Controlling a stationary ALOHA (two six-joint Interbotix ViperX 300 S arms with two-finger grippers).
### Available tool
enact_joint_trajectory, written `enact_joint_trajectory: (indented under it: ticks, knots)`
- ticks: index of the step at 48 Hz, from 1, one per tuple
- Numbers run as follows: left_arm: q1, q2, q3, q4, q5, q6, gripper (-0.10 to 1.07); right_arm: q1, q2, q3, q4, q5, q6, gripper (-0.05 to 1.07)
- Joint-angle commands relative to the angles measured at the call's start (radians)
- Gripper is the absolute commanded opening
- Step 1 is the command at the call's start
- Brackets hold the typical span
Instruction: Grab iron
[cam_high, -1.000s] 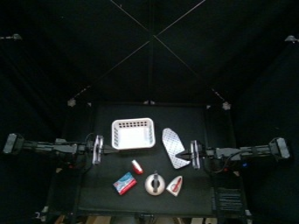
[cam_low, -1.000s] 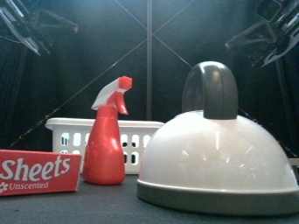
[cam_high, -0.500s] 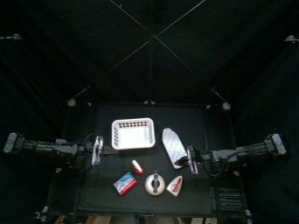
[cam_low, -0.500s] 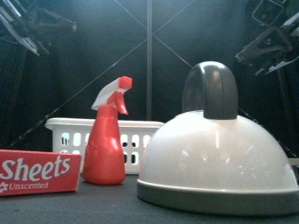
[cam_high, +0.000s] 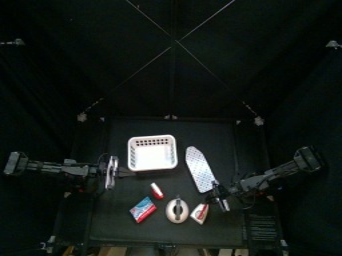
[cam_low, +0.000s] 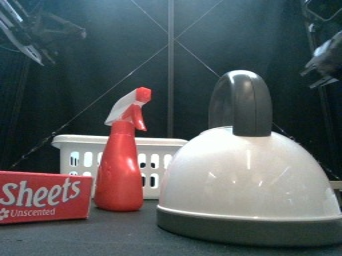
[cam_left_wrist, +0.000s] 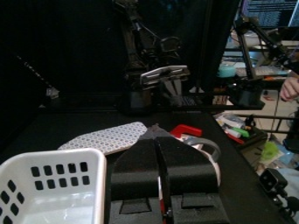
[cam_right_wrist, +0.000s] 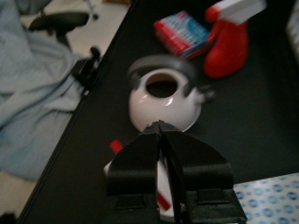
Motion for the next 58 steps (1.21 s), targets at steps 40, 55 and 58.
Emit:
enact_joint_trajectory:
  ticks: [40, 55, 58]
  knots:
    - [0.0, 0.003, -0.011, -0.003, -0.012, -0.002, -0.01, 0.078, 0.337, -0.434, -0.025, 0.612, 0.002, 0.54]
    - [0.0, 0.003, -0.008, -0.003, -0.012, -0.002, -0.01, 0.112, 0.379, -0.454, -0.02, 0.65, 0.003, 0.74]
    - [0.0, 0.002, -0.006, -0.003, -0.012, -0.002, -0.01, 0.12, 0.38, -0.454, -0.021, 0.657, 0.003, 0.75]
